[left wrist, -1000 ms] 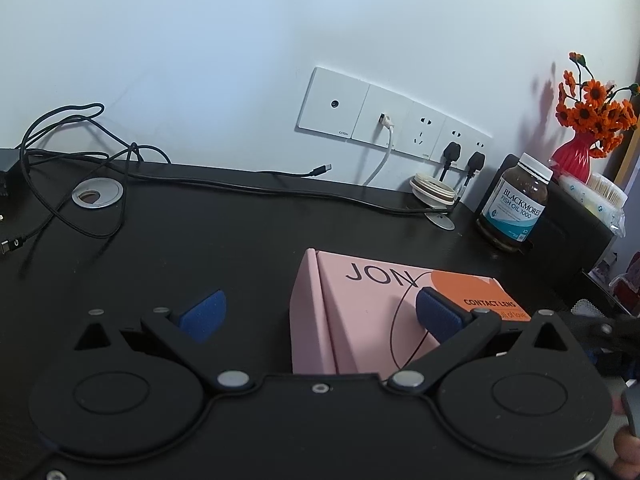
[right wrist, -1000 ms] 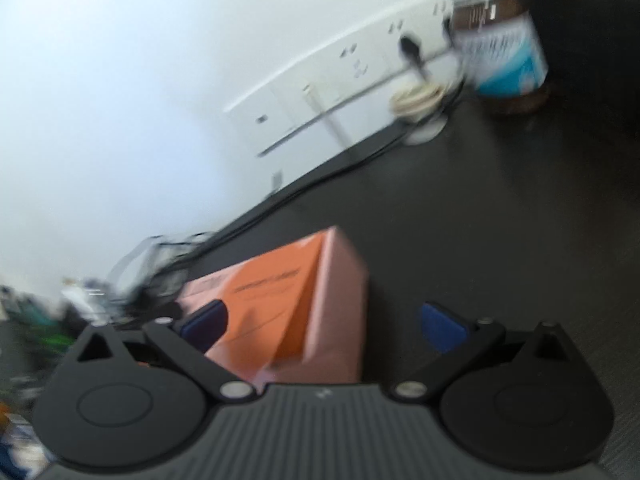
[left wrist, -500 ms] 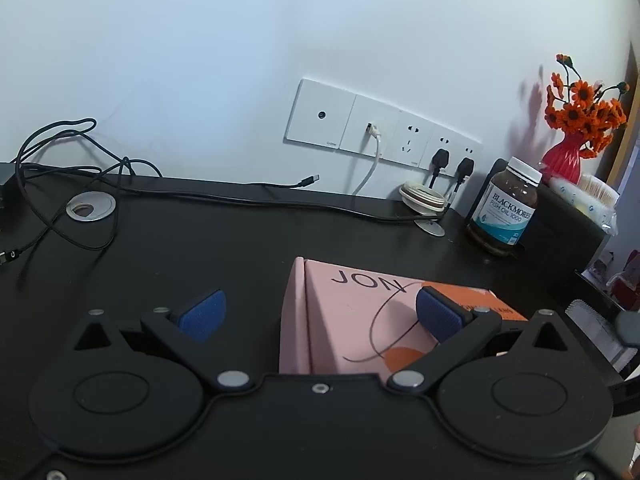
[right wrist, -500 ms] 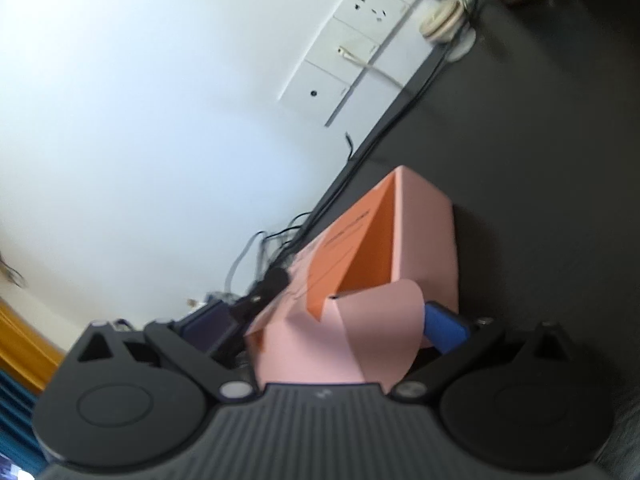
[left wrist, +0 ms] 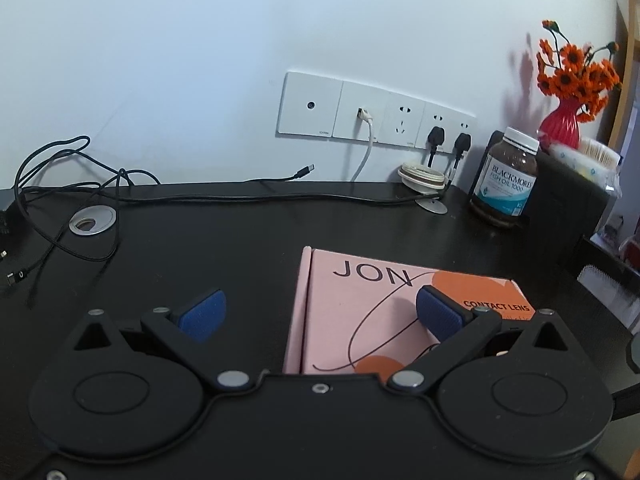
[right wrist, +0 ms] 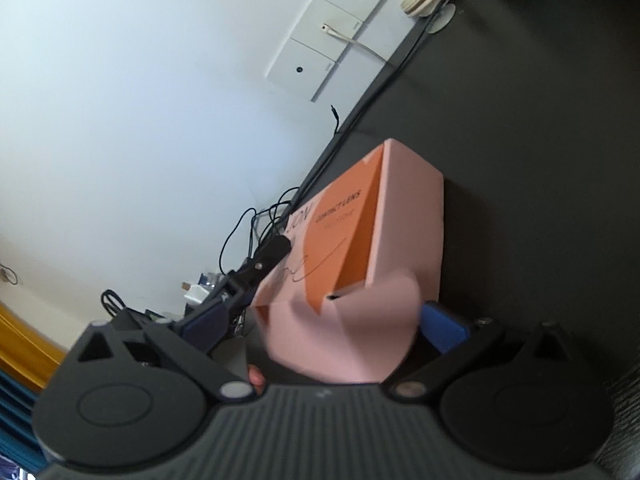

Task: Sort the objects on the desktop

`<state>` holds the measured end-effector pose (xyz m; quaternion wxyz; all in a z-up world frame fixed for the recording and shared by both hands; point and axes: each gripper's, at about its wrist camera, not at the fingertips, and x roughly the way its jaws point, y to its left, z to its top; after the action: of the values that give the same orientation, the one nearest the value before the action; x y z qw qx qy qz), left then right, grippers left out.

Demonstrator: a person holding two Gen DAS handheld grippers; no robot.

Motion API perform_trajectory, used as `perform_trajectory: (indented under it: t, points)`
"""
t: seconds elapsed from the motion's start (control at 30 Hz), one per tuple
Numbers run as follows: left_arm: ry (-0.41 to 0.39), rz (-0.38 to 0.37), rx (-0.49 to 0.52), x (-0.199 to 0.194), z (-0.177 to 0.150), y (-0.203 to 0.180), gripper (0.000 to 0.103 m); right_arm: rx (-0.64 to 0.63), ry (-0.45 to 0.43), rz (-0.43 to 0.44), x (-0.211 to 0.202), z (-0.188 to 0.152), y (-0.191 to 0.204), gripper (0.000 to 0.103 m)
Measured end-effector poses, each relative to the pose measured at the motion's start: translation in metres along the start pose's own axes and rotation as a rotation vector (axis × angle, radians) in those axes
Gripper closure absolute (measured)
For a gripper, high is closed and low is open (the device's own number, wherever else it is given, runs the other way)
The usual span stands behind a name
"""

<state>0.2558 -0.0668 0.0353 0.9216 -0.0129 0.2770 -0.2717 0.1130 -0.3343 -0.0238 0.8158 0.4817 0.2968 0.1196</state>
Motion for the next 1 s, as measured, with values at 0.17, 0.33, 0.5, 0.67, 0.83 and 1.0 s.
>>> perform_trajectory:
  t: [0.17,0.33,0.5,0.67,0.83,1.0]
  points:
    - [0.012,-0.023,-0.018,0.003,-0.002,0.006,0.0,-0.103,-0.037,-0.123,0.004,-0.001,0.009,0.001]
    - [0.014,-0.023,-0.024,0.002,-0.002,0.006,0.0,-0.231,-0.071,-0.24,0.014,-0.005,0.019,0.001]
    - [0.014,-0.006,-0.016,0.0,0.002,0.005,0.0,-0.346,-0.087,-0.319,0.033,-0.011,0.029,0.001]
    - [0.012,0.021,-0.05,-0.001,0.004,0.017,0.0,-0.486,-0.082,-0.345,0.048,-0.023,0.041,0.001]
    - [0.029,0.005,-0.068,0.006,0.002,0.021,0.0,-0.541,-0.082,-0.379,0.052,-0.021,0.044,0.001]
    - [0.016,0.001,-0.071,0.007,0.0,0.019,0.0,-0.542,-0.076,-0.392,0.051,-0.013,0.045,0.001]
